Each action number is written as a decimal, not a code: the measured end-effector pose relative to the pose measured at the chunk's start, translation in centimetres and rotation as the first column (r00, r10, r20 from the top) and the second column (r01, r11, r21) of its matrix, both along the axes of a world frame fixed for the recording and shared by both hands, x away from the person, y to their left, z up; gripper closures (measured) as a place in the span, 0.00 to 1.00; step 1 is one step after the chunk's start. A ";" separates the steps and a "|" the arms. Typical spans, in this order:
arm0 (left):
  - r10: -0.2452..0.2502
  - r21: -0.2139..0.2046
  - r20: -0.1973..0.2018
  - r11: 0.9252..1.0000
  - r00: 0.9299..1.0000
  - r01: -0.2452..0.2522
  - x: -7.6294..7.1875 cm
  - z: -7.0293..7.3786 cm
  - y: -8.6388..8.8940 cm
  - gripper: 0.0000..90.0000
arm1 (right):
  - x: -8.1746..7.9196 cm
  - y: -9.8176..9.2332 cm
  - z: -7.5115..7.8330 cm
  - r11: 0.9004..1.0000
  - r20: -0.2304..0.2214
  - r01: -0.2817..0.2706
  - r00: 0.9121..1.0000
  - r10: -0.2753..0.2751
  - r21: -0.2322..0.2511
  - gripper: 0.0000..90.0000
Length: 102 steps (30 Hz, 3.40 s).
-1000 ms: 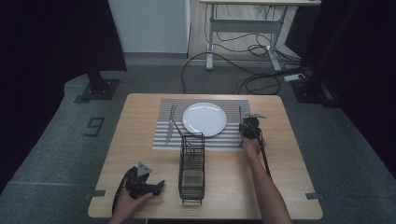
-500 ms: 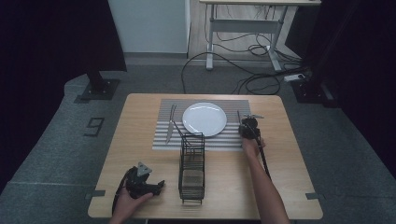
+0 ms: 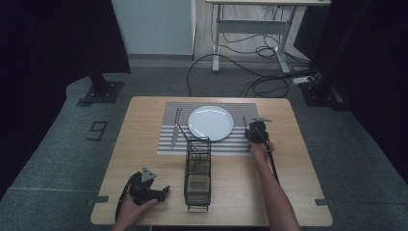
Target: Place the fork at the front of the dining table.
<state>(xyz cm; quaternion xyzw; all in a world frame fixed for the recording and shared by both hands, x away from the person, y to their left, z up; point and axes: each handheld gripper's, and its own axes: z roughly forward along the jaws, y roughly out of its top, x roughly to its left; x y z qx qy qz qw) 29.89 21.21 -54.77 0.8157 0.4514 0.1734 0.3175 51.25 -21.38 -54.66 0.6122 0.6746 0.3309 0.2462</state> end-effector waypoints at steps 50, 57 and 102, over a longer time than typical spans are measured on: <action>-0.006 0.002 0.001 1.000 1.000 0.006 0.0 0.0 0.0 0.07 | -5.2 -4.2 0.5 0.993 0.042 -0.058 0.998 0.054 0.105 0.82; -0.006 0.001 0.002 1.000 1.000 0.006 0.0 0.0 0.0 0.07 | -8.1 -5.7 1.8 0.992 0.087 -0.110 0.991 0.104 0.056 0.81; -0.004 0.001 0.003 1.000 1.000 0.004 0.0 0.0 -0.1 0.07 | -6.1 -3.0 0.2 0.980 0.074 -0.145 0.988 0.136 0.135 0.71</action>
